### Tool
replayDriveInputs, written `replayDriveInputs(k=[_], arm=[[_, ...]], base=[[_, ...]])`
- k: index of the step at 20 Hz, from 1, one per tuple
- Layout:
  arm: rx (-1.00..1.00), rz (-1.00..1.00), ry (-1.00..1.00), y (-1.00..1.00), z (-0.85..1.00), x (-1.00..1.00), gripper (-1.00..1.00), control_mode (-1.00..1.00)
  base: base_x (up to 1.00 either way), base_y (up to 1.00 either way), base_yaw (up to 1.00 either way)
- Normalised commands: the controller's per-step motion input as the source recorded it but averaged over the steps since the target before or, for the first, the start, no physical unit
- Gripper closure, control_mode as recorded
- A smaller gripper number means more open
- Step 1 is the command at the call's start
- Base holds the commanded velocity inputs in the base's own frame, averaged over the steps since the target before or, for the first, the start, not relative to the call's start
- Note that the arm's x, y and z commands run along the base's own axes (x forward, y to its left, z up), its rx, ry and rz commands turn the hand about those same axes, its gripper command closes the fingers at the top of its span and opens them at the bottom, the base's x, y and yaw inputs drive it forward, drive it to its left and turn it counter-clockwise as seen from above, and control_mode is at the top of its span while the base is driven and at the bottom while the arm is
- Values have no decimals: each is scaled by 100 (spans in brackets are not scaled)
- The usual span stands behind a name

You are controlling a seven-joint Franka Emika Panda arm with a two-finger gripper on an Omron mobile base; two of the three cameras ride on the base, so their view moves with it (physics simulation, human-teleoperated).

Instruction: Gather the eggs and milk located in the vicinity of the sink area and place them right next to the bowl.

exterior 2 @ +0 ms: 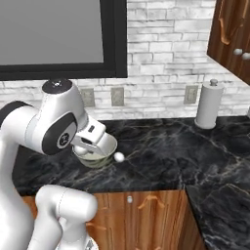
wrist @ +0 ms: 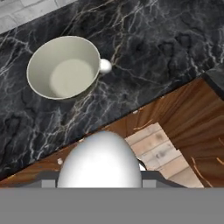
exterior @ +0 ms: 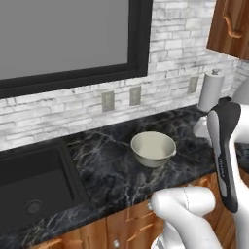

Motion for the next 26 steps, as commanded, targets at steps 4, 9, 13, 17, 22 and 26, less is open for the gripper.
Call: replayDriveInputs(k=[4, 9, 13, 17, 22, 26], arm=[[0, 0, 0, 0, 0, 0, 100, 100], [0, 0, 0, 0, 0, 0, 100, 100], [0, 0, 0, 0, 0, 0, 100, 100], [0, 0, 0, 0, 0, 0, 100, 100], [16, 26, -9, -14, -47, 15, 100, -100], [11, 47, -24, -8, -37, 49, 100, -100]], base=[[24, -4, 5], [0, 0, 0], [0, 0, 0], [0, 0, 0], [0, 0, 0], [0, 0, 0]])
